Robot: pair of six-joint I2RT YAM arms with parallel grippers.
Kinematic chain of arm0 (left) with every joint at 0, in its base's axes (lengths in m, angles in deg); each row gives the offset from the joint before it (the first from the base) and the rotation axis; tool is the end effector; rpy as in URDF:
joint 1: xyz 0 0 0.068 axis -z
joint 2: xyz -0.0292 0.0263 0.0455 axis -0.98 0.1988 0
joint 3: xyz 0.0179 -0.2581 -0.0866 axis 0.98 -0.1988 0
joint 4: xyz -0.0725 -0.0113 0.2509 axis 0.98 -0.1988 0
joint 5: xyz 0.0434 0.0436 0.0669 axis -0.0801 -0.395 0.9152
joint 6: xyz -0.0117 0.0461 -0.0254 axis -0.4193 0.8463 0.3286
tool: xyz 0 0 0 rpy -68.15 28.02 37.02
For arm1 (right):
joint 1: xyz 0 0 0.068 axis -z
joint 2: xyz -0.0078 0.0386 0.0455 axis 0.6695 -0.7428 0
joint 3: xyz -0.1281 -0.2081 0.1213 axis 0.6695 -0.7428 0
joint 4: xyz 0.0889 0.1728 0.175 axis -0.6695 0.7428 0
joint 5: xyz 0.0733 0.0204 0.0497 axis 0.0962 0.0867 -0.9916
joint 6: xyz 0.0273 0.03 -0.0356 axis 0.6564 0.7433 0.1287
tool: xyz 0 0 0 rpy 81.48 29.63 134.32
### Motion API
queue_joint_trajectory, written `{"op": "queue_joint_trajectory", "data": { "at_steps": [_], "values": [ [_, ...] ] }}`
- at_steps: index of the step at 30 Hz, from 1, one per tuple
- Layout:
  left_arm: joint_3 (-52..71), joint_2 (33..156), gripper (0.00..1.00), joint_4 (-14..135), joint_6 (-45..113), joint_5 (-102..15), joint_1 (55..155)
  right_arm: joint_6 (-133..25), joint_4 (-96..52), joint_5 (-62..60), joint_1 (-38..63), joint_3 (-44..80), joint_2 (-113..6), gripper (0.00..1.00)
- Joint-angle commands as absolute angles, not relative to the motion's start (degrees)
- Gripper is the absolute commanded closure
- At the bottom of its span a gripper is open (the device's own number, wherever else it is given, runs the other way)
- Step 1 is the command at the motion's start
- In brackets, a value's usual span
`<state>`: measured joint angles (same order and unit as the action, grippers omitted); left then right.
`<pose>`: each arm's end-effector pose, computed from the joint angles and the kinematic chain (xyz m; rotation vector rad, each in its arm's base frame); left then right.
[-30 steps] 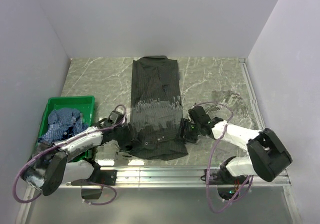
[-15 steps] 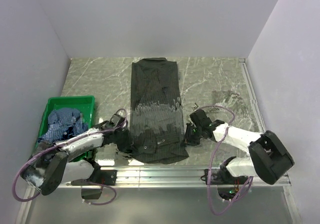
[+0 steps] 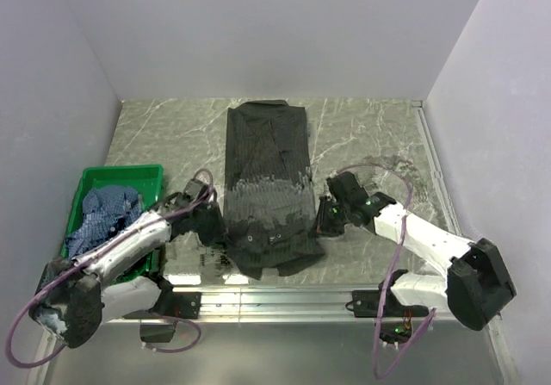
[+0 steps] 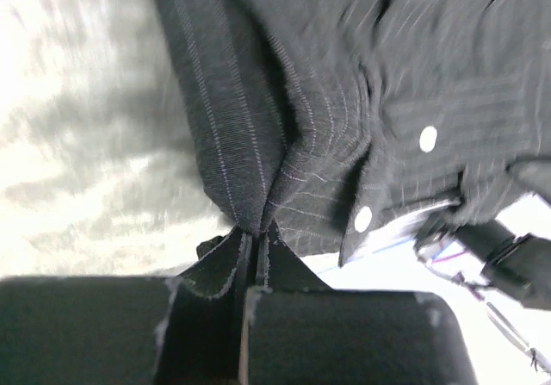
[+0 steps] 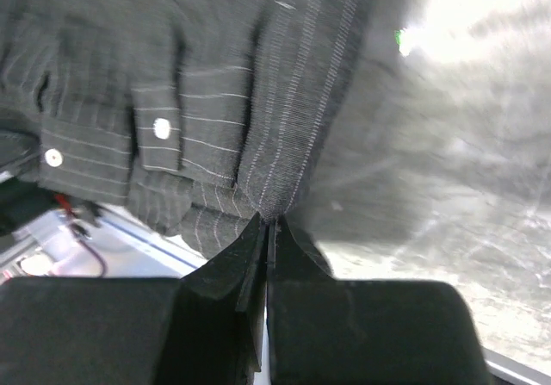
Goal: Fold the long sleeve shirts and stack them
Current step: Fold the shirt
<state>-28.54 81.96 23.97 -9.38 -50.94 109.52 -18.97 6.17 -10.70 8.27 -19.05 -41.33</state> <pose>0.1604 -0.1075 0.1881 -0.5119 2.8352 -0.7638 0.1783 0.1318 0.1952 0.0835 2.7868 0.8046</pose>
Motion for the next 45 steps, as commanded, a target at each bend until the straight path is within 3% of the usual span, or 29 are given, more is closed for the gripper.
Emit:
{"op": "queue_joint_trajectory", "data": {
  "at_steps": [1,18,34,41,44,45],
  "values": [
    [-22.7,84.3,1.0,22.4,-4.9,-48.2,106.2,-21.6,8.3,-10.6,9.5,-12.8,-41.7,1.0],
    [1.3,107.7,0.99,28.0,2.8,-53.7,91.3,-26.1,7.5,-17.4,20.8,13.1,-63.0,1.0],
    [11.2,123.7,0.96,34.6,2.2,-56.9,89.2,-26.2,3.0,-16.2,24.1,21.4,-78.6,1.0],
    [14.2,128.1,0.88,35.9,1.3,-56.8,88.5,-26.2,1.2,-15.9,25.3,23.5,-83.5,0.99],
    [14.8,129.1,0.82,36.7,1.3,-56.3,88.4,-26.3,0.7,-15.3,25.5,24.1,-84.5,0.93],
    [15.1,129.3,0.78,37.2,1.2,-56.1,88.4,-26.5,0.6,-15.2,25.7,24.6,-84.7,0.86]
  ]
}}
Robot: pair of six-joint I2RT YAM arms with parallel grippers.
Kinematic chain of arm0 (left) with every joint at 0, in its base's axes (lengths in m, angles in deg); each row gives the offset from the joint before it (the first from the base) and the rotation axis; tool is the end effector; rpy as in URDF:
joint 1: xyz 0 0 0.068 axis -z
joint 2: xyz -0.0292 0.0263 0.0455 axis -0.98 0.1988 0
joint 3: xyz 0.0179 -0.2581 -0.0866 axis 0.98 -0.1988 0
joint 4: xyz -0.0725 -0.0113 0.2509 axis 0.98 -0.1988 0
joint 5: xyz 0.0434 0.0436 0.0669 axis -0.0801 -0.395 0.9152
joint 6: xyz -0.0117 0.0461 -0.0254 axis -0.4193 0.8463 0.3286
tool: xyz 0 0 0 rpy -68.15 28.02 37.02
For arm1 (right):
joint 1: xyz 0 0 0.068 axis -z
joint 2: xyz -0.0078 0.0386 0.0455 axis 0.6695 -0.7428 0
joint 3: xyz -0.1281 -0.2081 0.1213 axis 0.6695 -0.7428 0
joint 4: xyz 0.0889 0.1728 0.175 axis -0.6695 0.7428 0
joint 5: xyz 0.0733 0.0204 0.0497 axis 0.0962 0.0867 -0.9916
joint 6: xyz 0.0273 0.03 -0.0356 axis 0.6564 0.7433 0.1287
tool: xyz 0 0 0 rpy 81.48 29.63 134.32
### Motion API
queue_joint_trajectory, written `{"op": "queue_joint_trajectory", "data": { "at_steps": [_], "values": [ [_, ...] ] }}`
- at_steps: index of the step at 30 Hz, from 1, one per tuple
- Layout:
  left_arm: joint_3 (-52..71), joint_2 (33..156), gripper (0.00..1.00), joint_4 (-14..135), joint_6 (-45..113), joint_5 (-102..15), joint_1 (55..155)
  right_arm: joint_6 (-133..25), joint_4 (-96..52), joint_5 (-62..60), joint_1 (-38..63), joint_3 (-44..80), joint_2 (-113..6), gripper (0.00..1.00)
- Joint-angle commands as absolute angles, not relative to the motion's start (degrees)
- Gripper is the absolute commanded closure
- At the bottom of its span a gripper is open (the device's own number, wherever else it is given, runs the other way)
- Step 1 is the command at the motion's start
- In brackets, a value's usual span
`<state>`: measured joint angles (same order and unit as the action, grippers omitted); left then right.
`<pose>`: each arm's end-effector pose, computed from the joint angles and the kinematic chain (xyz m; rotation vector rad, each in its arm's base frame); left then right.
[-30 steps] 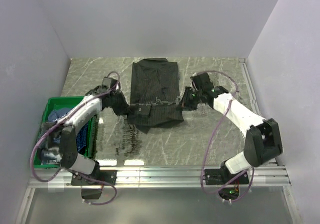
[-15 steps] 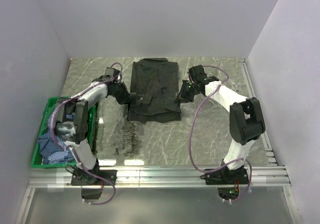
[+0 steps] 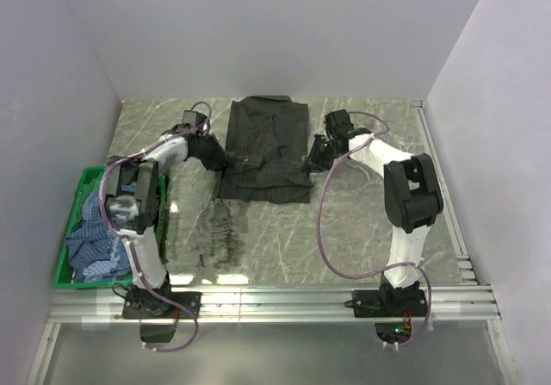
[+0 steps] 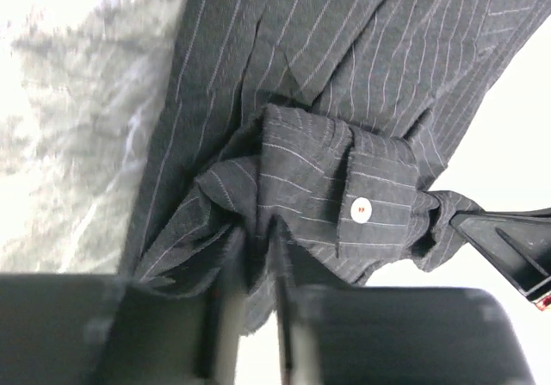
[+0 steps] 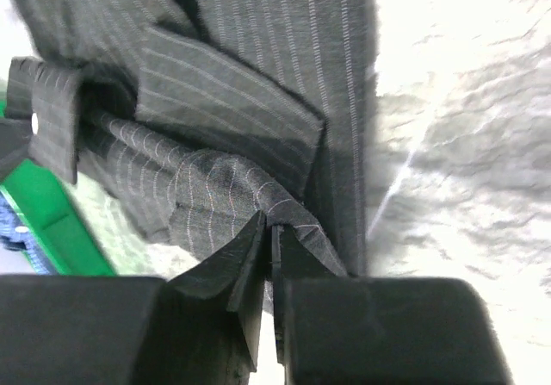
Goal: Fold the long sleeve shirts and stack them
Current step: Fold the shirt
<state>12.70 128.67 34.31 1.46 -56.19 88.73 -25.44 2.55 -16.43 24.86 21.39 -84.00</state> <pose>0.3933 -0.0836 0.1845 -0.6571 2.6200 -0.7959 0.3897 0.1349 0.1882 0.2728 2.6811 0.8339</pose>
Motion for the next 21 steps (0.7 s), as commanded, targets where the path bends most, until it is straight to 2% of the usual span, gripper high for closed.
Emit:
{"op": "queue_joint_trajectory", "data": {
  "at_steps": [1,2,4,7,11,17,20,21],
  "values": [
    [15.2,129.3,0.73,37.4,1.3,-56.0,88.4,-26.7,0.6,-15.2,25.7,25.0,-85.1,0.83],
    [15.5,129.7,0.65,37.6,1.3,-56.0,88.3,-26.8,0.8,-15.1,25.8,26.1,-85.7,0.78],
    [16.6,130.1,0.61,37.8,1.6,-56.1,88.3,-27.3,1.1,-14.8,25.8,27.3,-86.0,0.74],
    [17.5,129.0,0.4,39.0,1.3,-56.2,88.2,-27.8,1.5,-13.1,25.9,29.6,-85.4,0.66],
    [18.7,126.1,0.25,39.5,1.1,-55.7,87.7,-30.3,3.6,-8.3,25.9,32.6,-82.6,0.52],
    [18.2,117.0,0.1,36.3,5.3,-49.8,87.3,-39.7,2.0,2.7,24.0,24.3,-70.9,0.37],
    [15.3,111.2,0.05,34.6,7.9,-43.8,87.3,-49.7,1.7,7.6,18.9,19.7,-65.2,0.35],
    [13.8,109.8,0.04,33.8,9.0,-40.6,87.3,-52.0,1.7,9.9,14.3,18.5,-64.2,0.35]
  ]
}}
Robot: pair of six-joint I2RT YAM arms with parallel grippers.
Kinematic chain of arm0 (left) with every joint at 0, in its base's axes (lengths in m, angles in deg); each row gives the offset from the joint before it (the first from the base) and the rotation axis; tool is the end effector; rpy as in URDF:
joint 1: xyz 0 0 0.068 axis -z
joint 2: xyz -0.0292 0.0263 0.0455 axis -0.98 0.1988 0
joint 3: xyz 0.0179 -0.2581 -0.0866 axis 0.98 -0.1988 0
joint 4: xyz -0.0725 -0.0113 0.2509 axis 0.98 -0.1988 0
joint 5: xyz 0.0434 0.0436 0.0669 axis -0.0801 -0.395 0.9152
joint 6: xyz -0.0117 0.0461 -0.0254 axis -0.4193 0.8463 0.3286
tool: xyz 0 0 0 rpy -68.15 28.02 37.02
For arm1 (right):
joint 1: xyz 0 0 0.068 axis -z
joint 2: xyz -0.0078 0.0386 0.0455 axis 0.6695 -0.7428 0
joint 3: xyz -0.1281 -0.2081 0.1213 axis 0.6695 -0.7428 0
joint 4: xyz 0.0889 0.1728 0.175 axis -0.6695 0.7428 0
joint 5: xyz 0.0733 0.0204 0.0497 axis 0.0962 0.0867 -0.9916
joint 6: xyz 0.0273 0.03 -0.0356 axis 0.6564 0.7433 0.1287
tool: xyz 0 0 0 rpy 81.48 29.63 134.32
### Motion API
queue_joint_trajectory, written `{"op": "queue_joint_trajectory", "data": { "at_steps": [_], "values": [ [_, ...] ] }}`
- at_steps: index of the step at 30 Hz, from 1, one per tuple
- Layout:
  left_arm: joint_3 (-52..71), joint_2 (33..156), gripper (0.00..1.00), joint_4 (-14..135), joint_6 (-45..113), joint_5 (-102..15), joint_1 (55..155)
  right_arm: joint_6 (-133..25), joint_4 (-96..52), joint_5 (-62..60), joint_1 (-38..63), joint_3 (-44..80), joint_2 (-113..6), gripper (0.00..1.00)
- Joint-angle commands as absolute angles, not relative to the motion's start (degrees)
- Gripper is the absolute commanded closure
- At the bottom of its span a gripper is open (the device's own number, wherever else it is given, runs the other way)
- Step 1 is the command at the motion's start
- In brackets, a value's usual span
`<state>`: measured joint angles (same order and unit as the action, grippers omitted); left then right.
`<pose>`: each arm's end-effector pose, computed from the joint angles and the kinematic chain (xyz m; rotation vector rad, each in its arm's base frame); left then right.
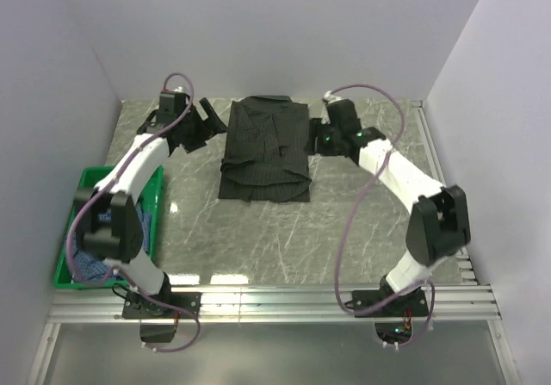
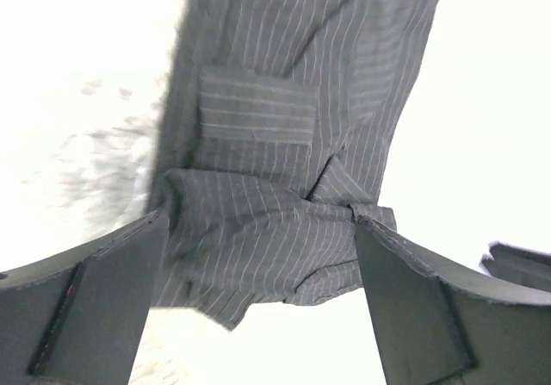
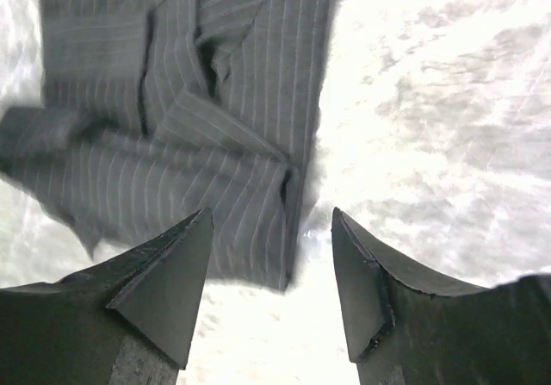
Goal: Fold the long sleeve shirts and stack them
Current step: Fold the shirt
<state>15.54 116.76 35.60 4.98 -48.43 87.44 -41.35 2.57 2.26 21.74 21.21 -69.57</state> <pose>0.3810 -0.0679 0.2789 -0.5386 2.3210 -0.6942 0.3582 0.1352 0.2806 -0.0519 2.3672 0.4289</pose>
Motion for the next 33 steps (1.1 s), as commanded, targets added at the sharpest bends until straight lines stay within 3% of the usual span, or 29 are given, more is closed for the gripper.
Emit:
{"op": "queue_joint_trajectory", "data": {
  "at_steps": [1,6,14,26,33],
  "values": [
    [13.0,107.2,0.04,33.5,9.7,-39.0,87.3,-54.2,2.2,12.1,11.9,17.6,-62.8,0.35],
    [6.8,100.6,0.04,30.9,12.0,-33.8,86.6,-63.6,1.7,20.5,0.5,13.2,-63.5,0.39],
    [-4.2,86.8,0.05,32.2,13.2,-23.6,85.7,-69.5,2.4,34.2,-12.8,16.8,-76.6,0.41],
    [-8.9,84.5,0.05,34.0,13.8,-21.2,85.4,-74.4,-3.9,52.6,-18.1,17.8,-87.8,0.41],
    [-9.5,84.0,0.06,34.2,13.8,-21.6,85.2,-74.8,-4.0,53.2,-18.1,19.7,-88.4,0.43]
  ]
}}
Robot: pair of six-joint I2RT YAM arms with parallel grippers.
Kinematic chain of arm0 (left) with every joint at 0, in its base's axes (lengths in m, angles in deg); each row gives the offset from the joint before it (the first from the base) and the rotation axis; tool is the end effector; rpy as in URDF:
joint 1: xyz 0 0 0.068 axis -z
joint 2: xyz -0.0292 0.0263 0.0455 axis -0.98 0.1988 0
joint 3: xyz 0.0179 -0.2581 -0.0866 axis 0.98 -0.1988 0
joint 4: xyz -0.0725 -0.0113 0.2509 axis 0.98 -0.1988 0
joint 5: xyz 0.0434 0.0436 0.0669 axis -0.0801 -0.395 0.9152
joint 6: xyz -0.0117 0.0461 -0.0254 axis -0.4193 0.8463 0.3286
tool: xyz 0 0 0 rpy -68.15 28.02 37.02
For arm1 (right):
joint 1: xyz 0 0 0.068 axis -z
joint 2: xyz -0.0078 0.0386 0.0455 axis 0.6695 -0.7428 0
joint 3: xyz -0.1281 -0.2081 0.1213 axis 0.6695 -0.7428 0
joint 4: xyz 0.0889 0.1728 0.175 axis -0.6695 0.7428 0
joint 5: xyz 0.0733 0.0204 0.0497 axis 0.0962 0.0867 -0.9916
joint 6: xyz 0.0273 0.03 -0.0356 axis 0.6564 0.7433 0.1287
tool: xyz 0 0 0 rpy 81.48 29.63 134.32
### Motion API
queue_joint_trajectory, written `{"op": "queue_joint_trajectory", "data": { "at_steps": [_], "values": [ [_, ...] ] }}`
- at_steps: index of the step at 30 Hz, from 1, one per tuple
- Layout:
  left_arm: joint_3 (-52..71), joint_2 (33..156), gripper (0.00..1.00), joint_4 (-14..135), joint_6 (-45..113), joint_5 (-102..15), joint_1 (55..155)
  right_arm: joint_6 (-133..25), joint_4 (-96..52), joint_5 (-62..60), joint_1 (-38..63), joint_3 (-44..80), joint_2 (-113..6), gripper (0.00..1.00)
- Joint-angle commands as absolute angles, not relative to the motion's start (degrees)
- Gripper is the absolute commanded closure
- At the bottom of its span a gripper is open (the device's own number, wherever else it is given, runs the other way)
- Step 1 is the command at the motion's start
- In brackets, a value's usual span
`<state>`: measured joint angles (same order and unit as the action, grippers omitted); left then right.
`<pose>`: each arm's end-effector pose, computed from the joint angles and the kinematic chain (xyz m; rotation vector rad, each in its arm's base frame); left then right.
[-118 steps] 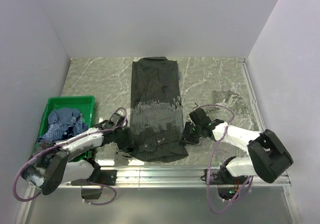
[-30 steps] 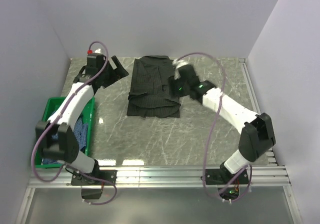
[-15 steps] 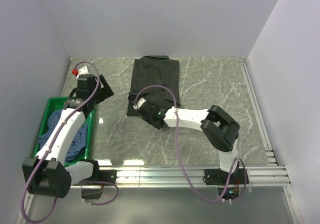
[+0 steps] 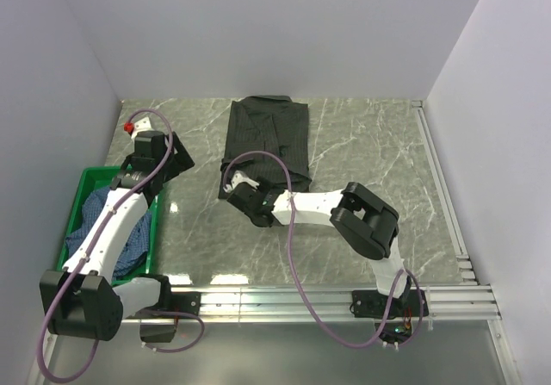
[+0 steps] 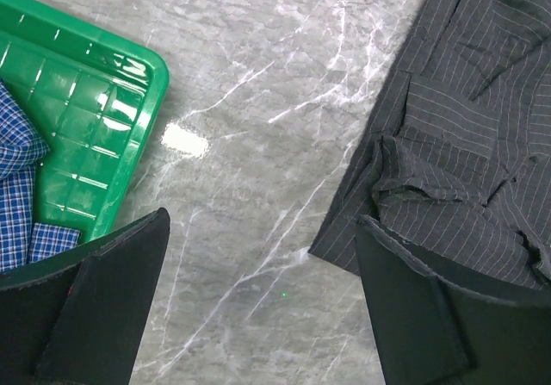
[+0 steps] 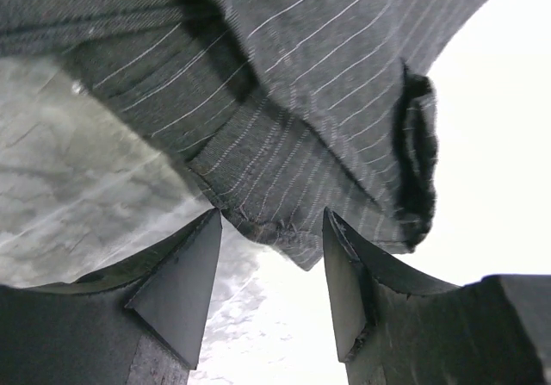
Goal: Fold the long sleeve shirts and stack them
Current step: Fold the shirt
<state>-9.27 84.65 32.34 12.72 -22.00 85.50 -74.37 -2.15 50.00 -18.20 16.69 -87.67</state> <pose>0.2475 -0.0220 0.2955 -0.6240 2.1230 -0.1274 0.2220 0.3386 0.1503 -1.2055 2.0049 -0.6170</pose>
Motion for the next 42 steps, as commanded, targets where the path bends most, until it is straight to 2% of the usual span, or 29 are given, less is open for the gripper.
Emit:
{"op": "queue_joint_trajectory", "data": {
  "at_steps": [1,8,9,10,11,13,16,20,32,41,42],
  "values": [
    [-9.5,84.1,0.06,34.2,13.8,-21.7,85.2,-74.7,-4.1,52.9,-18.1,19.9,-88.0,0.44],
    [-9.6,84.1,0.06,34.3,13.9,-22.1,85.2,-75.2,-3.9,52.3,-17.9,21.9,-87.9,0.51],
    [-9.7,84.0,0.06,34.3,13.8,-22.0,85.2,-75.1,-3.7,51.7,-17.7,22.1,-87.7,0.54],
    [-9.7,83.9,0.06,34.3,13.8,-22.0,85.2,-74.8,-3.6,50.8,-17.7,22.6,-87.7,0.67],
    [-9.7,83.8,0.06,34.4,13.8,-22.0,85.2,-74.8,-3.5,50.6,-17.6,22.7,-87.8,0.73],
    [-9.7,84.0,0.06,34.4,13.9,-22.1,85.2,-74.9,-3.7,51.0,-17.3,22.8,-88.4,0.83],
    [-9.8,84.1,0.06,34.2,13.9,-21.9,85.2,-75.4,-4.4,51.6,-16.5,22.6,-88.9,0.91],
    [-9.9,84.0,0.06,34.4,13.9,-22.1,85.2,-76.7,-6.8,52.3,-15.0,22.5,-88.7,0.96],
    [-9.9,84.8,0.06,34.1,13.8,-21.9,85.2,-82.2,-12.6,52.1,-6.9,32.7,-93.3,0.99],
    [-10.1,84.9,0.06,34.1,13.6,-22.6,85.2,-92.8,-22.6,54.2,-3.9,40.5,-100.5,0.87],
    [-10.1,85.0,0.06,34.1,13.5,-22.7,85.2,-94.3,-24.9,54.1,-3.8,41.9,-100.9,0.8]
  ]
}}
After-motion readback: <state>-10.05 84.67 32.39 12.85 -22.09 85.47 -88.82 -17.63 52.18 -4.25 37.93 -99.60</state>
